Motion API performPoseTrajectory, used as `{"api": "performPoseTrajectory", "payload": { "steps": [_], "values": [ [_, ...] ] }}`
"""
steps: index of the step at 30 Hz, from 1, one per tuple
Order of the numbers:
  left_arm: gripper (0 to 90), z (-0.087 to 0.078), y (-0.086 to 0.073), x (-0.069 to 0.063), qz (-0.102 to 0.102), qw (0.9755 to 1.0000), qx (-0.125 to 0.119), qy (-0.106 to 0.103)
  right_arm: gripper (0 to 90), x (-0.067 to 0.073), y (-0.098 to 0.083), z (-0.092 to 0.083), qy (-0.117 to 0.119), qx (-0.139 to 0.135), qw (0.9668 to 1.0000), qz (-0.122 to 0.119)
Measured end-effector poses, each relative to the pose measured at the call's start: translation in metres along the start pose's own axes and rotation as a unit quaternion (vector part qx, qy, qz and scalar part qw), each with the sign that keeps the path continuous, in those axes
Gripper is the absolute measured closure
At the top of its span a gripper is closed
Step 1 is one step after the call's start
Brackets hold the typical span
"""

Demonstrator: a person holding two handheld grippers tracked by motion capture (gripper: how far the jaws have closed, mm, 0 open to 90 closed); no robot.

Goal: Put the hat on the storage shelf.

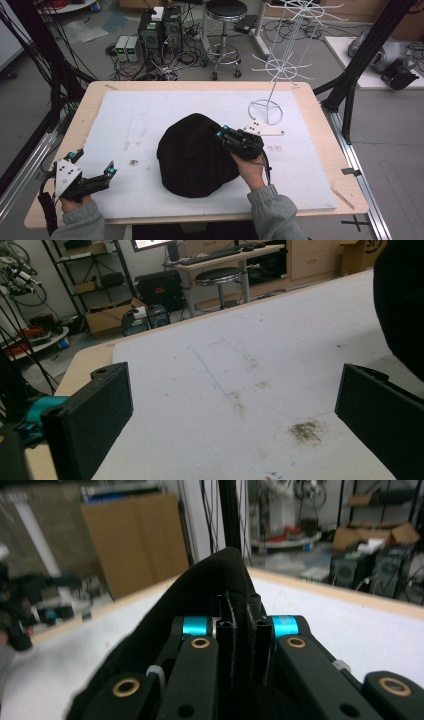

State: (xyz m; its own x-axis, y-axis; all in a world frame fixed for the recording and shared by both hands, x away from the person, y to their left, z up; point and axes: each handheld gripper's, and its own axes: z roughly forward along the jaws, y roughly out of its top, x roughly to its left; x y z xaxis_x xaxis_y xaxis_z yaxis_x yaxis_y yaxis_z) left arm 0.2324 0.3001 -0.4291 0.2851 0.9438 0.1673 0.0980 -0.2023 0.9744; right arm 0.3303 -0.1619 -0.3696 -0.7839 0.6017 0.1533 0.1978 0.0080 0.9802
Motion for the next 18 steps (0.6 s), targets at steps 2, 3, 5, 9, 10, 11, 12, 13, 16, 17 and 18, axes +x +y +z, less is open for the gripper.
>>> {"api": "performPoseTrajectory", "payload": {
  "steps": [2,3,5,9,10,11,12,13,16,17,18],
  "values": [
    [2.3,-0.001,0.0,0.0,0.002,1.0,0.0,0.0,86.4,-0.001,0.004,-0.003,0.003,-0.02,0.9998,0.007],
    [2.3,-0.001,0.0,0.0,0.001,1.0,-0.001,0.001,86.4,-0.002,0.006,-0.004,0.007,-0.025,0.9996,0.013],
    [2.4,-0.002,0.0,0.0,0.002,1.0,-0.001,0.002,86.4,-0.003,0.009,-0.008,0.006,-0.04,0.9991,0.012],
    [2.4,-0.003,0.0,0.001,0.002,1.0,0.0,0.004,86.5,-0.001,0.021,-0.017,0.005,-0.081,0.9965,0.022],
    [2.4,-0.004,0.0,0.001,0.002,1.0,0.0,0.005,86.5,-0.001,0.021,-0.017,0.005,-0.081,0.9965,0.022],
    [2.4,-0.004,0.0,0.001,0.002,1.0,0.0,0.005,86.5,-0.001,0.024,-0.019,0.006,-0.088,0.9958,0.021],
    [2.3,-0.004,0.0,0.001,0.001,1.0,0.0,0.006,86.6,-0.001,0.027,-0.022,0.006,-0.095,0.9953,0.021],
    [2.3,-0.004,0.0,0.001,0.002,1.0,0.0,0.006,86.6,-0.001,0.03,-0.024,0.001,-0.104,0.9943,0.02],
    [2.3,-0.004,0.0,0.001,0.001,1.0,-0.002,0.007,86.6,-0.002,0.042,-0.033,0.0,-0.14,0.9899,0.024],
    [2.3,-0.004,-0.001,0.001,0.001,1.0,0.0,0.007,86.6,-0.002,0.042,-0.033,0.0,-0.14,0.9899,0.024],
    [2.3,-0.004,-0.001,0.001,0.001,1.0,0.0,0.007,86.7,-0.002,0.046,-0.036,-0.003,-0.148,0.9887,0.023]
  ]
}}
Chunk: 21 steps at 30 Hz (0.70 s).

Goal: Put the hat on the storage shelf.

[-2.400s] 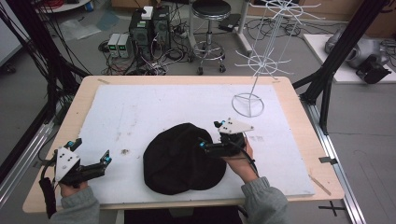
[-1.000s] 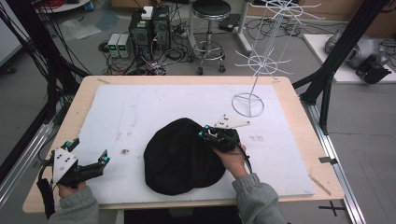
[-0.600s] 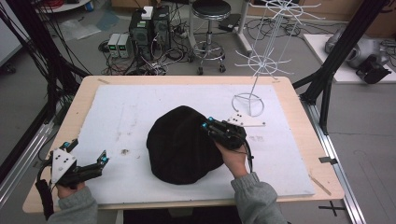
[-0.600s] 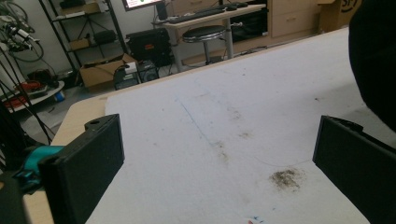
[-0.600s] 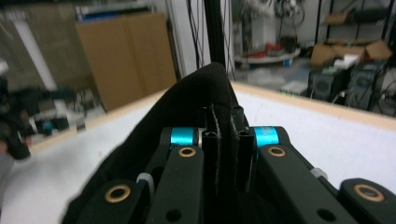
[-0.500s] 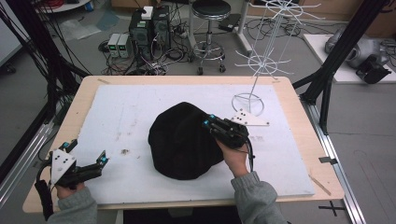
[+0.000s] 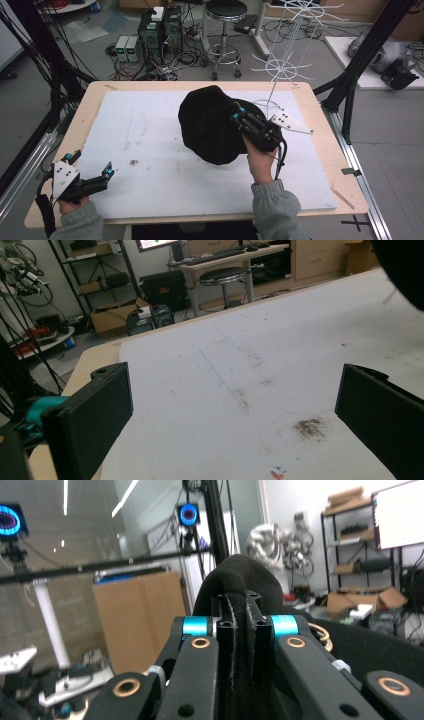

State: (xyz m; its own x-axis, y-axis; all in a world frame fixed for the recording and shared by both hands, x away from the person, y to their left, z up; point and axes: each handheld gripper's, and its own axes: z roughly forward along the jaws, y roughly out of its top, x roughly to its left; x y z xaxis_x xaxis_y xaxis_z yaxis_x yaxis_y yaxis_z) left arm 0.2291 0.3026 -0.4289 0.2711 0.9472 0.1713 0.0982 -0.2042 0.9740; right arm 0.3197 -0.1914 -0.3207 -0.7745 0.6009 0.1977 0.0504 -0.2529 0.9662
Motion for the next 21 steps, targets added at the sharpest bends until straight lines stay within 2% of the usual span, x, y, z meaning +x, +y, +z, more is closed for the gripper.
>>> {"api": "performPoseTrajectory", "payload": {
  "steps": [1,4,8,10,13,14,16,17,19,20,21],
  "values": [
    [2.3,0.0,0.0,0.0,-0.001,1.0,0.0,0.0,86.7,0.0,0.007,-0.003,0.001,-0.018,0.9998,-0.002],
    [2.3,0.0,0.0,0.001,-0.001,1.0,0.0,0.001,86.7,0.001,0.014,-0.005,0.004,-0.031,0.9995,-0.002],
    [2.3,0.0,-0.001,0.001,0.0,1.0,0.001,0.001,86.7,0.008,0.034,-0.008,0.011,-0.057,0.9983,-0.011],
    [2.3,0.0,0.0,0.001,0.0,1.0,0.002,0.001,86.7,0.009,0.038,-0.009,0.013,-0.06,0.998,-0.013],
    [2.3,0.0,0.0,0.0,-0.001,1.0,0.001,0.002,86.7,0.016,0.055,-0.011,0.017,-0.082,0.9963,-0.019],
    [2.3,0.0,0.0,0.001,0.0,1.0,0.002,0.002,86.7,0.016,0.055,-0.011,0.017,-0.082,0.9963,-0.019],
    [2.3,0.0,-0.001,0.001,-0.001,1.0,0.001,0.002,86.7,0.018,0.064,-0.013,0.02,-0.093,0.9953,-0.017],
    [2.3,-0.001,-0.001,0.001,-0.001,1.0,0.002,0.002,86.7,0.019,0.075,-0.014,0.019,-0.105,0.9941,-0.018],
    [2.3,-0.001,-0.001,0.001,-0.002,1.0,0.001,0.002,86.7,0.019,0.078,-0.015,0.016,-0.108,0.9939,-0.015],
    [2.3,-0.001,-0.001,0.001,-0.002,1.0,0.0,0.002,86.7,0.018,0.089,-0.018,0.016,-0.122,0.9923,-0.013],
    [2.3,-0.001,-0.001,0.001,-0.002,1.0,0.001,0.003,86.7,0.018,0.089,-0.018,0.016,-0.122,0.9923,-0.013]
  ]
}}
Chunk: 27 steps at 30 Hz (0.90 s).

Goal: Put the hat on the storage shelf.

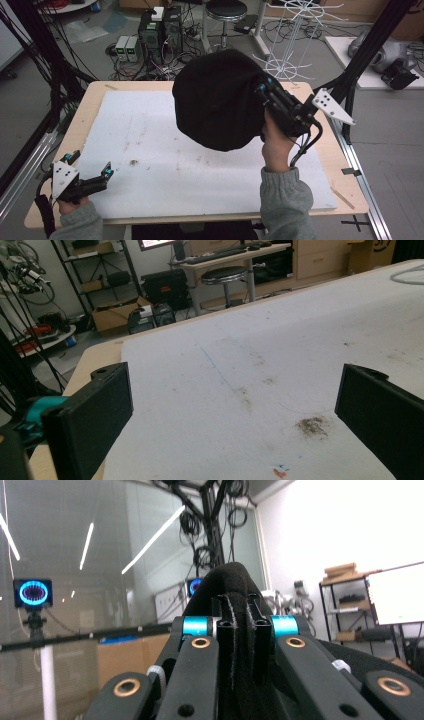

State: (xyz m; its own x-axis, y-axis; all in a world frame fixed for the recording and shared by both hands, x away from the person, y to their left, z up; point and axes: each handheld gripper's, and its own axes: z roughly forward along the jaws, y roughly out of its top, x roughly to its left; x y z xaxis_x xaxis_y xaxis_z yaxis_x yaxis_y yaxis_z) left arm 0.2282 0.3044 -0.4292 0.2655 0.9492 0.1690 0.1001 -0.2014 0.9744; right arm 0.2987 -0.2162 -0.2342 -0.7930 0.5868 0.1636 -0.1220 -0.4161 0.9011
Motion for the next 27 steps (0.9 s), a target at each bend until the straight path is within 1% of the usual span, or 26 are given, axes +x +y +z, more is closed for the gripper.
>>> {"api": "performPoseTrajectory", "payload": {
  "steps": [1,2,3,5,6,8,12,16,18,19,21,22,23,24,25,26,27],
  "values": [
    [2.3,0.0,0.0,0.0,-0.001,1.0,0.001,0.001,86.7,-0.002,0.009,-0.001,-0.003,-0.015,0.9999,0.001],
    [2.3,0.0,0.0,0.0,-0.002,1.0,0.0,0.001,86.7,-0.002,0.009,-0.001,-0.003,-0.015,0.9999,0.001],
    [2.3,0.0,0.0,0.0,-0.002,1.0,0.0,0.001,86.7,-0.003,0.014,-0.001,-0.005,-0.022,0.9998,-0.002],
    [2.3,0.0,-0.001,0.0,-0.001,1.0,0.001,0.001,86.7,-0.006,0.022,-0.001,-0.008,-0.033,0.9994,0.002],
    [2.3,0.0,0.0,0.0,-0.002,1.0,0.001,0.0,86.7,-0.009,0.029,-0.001,-0.012,-0.039,0.9992,-0.001],
    [2.3,0.0,0.0,0.0,0.0,1.0,0.002,-0.001,86.7,-0.011,0.032,0.0,-0.017,-0.041,0.999,0.003],
    [2.3,-0.001,-0.001,0.0,-0.001,1.0,0.001,0.0,86.7,-0.019,0.043,0.001,-0.038,-0.051,0.998,-0.007],
    [2.3,-0.002,-0.001,0.001,-0.002,1.0,0.002,0.002,86.7,-0.033,0.054,0.002,-0.064,-0.059,0.9961,-0.013],
    [2.3,-0.002,-0.002,0.002,-0.004,1.0,0.003,0.002,86.7,-0.042,0.063,0.003,-0.076,-0.06,0.9952,-0.01],
    [2.3,-0.002,-0.002,0.001,-0.004,1.0,0.003,0.004,86.7,-0.049,0.07,0.005,-0.079,-0.065,0.9947,0.0],
    [2.3,-0.002,-0.001,0.001,-0.004,1.0,0.003,0.005,86.7,-0.051,0.073,0.006,-0.083,-0.069,0.9942,-0.004],
    [2.3,-0.003,-0.001,0.001,-0.002,1.0,0.001,0.006,86.7,-0.053,0.078,0.008,-0.087,-0.07,0.9937,-0.011],
    [2.4,-0.003,-0.001,0.001,-0.003,1.0,0.002,0.007,86.7,-0.054,0.082,0.01,-0.087,-0.073,0.9934,-0.012],
    [2.3,-0.003,-0.001,0.001,-0.003,1.0,0.002,0.007,86.7,-0.055,0.086,0.012,-0.09,-0.08,0.9925,-0.02],
    [2.3,-0.004,-0.001,0.001,-0.003,1.0,0.001,0.007,86.7,-0.057,0.089,0.014,-0.092,-0.086,0.9919,-0.023],
    [2.4,-0.004,-0.001,0.001,-0.003,1.0,0.001,0.007,86.7,-0.06,0.094,0.017,-0.102,-0.088,0.9906,-0.021],
    [2.4,-0.004,-0.001,0.001,-0.002,1.0,0.0,0.006,86.7,-0.06,0.094,0.017,-0.102,-0.088,0.9906,-0.021]
  ]
}}
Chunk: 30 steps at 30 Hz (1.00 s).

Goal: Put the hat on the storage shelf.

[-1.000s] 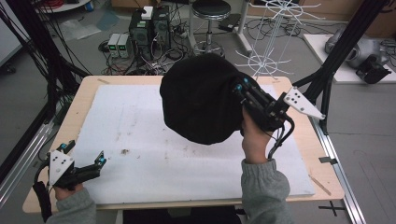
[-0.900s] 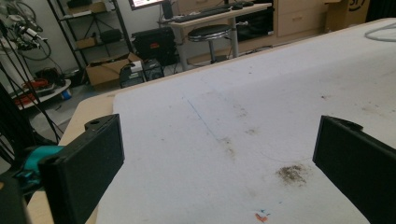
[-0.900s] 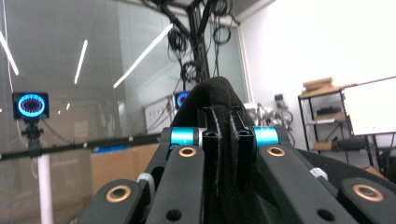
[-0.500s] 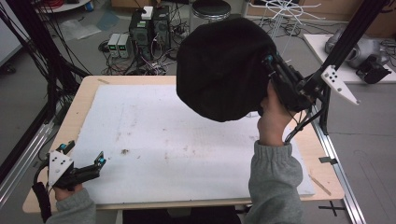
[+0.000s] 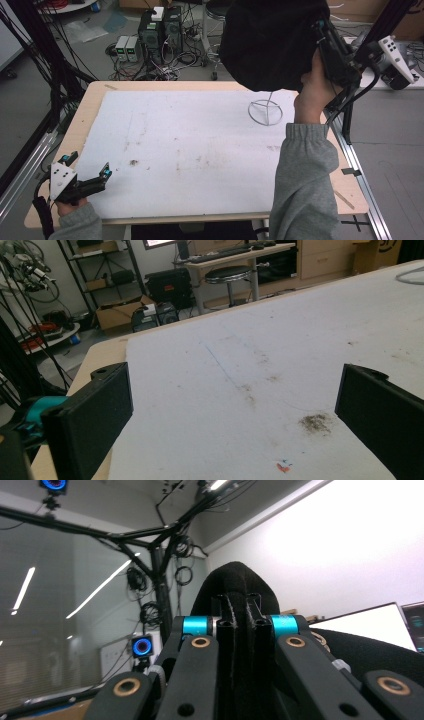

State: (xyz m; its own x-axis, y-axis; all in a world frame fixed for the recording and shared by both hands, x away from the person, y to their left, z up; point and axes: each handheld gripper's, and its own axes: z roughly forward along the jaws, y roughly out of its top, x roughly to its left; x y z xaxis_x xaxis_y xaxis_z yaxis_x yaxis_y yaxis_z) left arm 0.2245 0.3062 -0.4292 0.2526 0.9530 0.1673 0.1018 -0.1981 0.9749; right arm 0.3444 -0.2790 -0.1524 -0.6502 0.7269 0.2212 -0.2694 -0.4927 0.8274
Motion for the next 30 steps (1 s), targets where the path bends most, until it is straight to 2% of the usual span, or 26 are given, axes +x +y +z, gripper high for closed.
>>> {"api": "performPoseTrajectory", "payload": {
  "steps": [4,8,12,15,21,23,26,30],
  "values": [
    [2.4,-0.001,0.0,0.0,0.001,1.0,-0.001,0.0,86.7,-0.006,0.005,0.005,-0.015,0.002,0.9997,-0.018],
    [2.3,-0.002,0.0,0.0,-0.003,1.0,-0.003,0.001,86.6,-0.016,0.0,0.008,-0.03,0.008,0.9994,-0.014],
    [2.3,-0.004,0.001,0.0,0.001,1.0,-0.005,0.001,86.6,-0.02,0.0,0.008,-0.033,0.003,0.9994,-0.012],
    [2.3,-0.004,0.001,0.0,-0.001,1.0,-0.005,0.002,86.6,-0.024,-0.002,0.006,-0.042,0.011,0.9989,-0.015],
    [2.3,-0.006,0.001,0.0,-0.001,1.0,-0.006,0.004,86.6,-0.037,-0.018,-0.004,-0.062,0.025,0.9977,-0.01],
    [2.3,-0.005,0.001,0.0,-0.001,1.0,-0.007,0.004,86.6,-0.042,-0.024,-0.011,-0.069,0.027,0.9973,-0.001],
    [2.3,-0.005,0.001,-0.001,-0.002,1.0,-0.005,0.002,86.5,-0.047,-0.03,-0.018,-0.064,0.022,0.9977,0.007],
    [2.3,-0.004,0.001,-0.001,0.0,1.0,-0.004,0.002,86.4,-0.047,-0.032,-0.022,-0.06,0.021,0.9979,0.005]
  ]
}}
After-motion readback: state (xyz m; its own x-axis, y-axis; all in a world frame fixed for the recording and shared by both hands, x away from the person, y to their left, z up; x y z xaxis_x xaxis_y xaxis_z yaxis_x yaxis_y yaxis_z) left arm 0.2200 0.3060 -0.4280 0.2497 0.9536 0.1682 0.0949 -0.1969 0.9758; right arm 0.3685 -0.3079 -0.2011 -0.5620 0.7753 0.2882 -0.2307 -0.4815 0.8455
